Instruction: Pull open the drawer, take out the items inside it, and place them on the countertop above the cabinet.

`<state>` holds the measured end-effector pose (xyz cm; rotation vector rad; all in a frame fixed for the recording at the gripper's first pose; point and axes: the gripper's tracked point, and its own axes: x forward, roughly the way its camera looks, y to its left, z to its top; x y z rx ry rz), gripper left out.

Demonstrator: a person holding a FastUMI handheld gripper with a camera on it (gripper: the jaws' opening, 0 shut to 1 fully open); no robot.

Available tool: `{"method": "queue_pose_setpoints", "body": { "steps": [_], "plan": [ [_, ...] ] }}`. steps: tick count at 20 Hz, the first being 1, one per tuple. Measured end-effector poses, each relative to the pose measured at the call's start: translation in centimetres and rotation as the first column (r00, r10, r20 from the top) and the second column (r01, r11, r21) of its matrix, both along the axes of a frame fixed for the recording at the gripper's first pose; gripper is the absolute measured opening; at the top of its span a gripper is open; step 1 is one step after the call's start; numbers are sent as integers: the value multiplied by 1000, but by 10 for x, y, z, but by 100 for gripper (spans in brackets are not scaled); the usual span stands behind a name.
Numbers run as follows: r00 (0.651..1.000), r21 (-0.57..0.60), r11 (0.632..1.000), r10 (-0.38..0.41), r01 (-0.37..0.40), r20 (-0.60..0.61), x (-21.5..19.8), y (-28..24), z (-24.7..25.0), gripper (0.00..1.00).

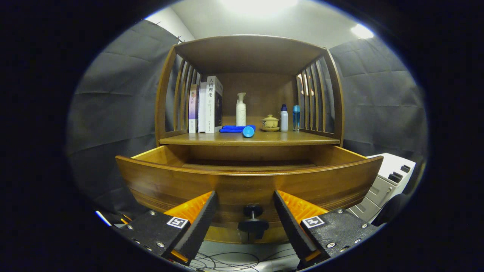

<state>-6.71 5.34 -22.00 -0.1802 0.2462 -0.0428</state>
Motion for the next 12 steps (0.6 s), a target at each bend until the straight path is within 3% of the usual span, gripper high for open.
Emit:
{"method": "queue_pose_setpoints", "body": {
  "steps": [12],
  "plan": [
    [1000,59,998,23,-22,-18,52,-10,2,94]
  ]
}}
